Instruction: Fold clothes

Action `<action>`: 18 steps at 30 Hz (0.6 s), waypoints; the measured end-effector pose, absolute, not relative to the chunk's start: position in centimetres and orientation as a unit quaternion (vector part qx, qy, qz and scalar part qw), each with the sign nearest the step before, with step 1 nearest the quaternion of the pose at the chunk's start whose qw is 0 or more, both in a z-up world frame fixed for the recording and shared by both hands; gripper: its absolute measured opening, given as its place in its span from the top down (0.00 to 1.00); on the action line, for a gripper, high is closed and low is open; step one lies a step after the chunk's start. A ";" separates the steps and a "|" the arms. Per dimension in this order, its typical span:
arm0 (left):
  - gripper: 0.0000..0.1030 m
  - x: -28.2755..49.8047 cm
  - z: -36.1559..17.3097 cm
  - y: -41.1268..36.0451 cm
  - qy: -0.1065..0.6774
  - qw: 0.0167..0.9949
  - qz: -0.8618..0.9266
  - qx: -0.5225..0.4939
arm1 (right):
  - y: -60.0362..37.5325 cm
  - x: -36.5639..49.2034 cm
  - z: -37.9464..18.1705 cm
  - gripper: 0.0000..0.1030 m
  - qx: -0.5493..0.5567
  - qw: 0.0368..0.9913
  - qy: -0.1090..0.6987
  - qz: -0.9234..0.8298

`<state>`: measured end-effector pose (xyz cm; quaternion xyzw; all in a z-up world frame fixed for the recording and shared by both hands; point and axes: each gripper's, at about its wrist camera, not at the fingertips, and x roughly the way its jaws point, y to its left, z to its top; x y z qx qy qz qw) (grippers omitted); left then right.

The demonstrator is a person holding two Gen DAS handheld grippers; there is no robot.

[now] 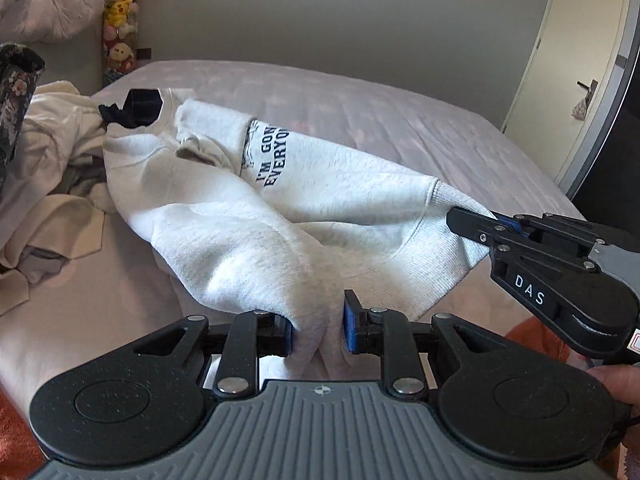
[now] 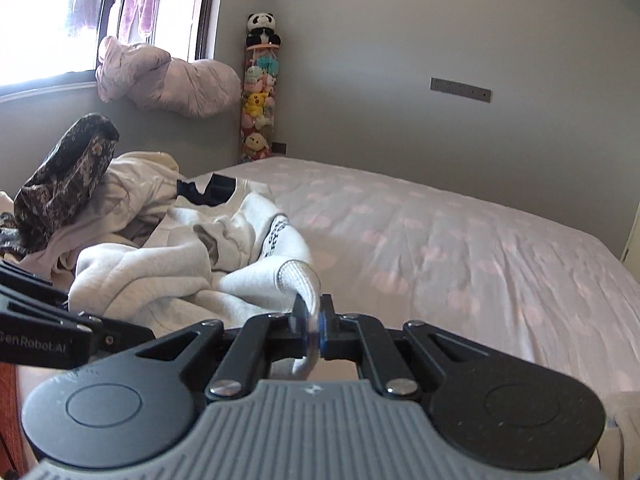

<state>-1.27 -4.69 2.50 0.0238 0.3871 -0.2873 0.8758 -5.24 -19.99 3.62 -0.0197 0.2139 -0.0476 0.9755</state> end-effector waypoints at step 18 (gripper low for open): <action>0.31 3.8 2.2 -1.2 0.397 0.881 -0.255 -0.032 | -22.6 -2.2 0.3 0.49 -0.007 0.963 0.267 -0.037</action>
